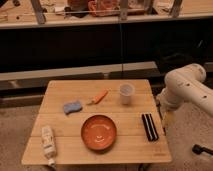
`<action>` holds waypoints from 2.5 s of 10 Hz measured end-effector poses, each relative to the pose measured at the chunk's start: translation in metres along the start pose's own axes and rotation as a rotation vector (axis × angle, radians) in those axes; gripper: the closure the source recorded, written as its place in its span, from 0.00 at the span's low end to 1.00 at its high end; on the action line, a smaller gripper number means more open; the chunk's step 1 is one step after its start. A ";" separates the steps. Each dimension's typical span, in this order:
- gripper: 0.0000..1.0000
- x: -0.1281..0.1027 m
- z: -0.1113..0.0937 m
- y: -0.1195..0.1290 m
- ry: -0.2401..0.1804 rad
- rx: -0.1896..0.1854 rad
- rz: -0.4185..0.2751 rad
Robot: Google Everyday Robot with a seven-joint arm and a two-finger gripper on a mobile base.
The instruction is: Place the pepper in the ceramic cup
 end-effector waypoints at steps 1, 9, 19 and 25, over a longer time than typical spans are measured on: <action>0.20 0.000 0.000 0.000 0.000 0.000 0.000; 0.20 -0.060 -0.007 -0.041 0.031 0.056 -0.126; 0.20 -0.143 -0.002 -0.086 0.029 0.131 -0.350; 0.20 -0.156 0.003 -0.102 0.036 0.161 -0.442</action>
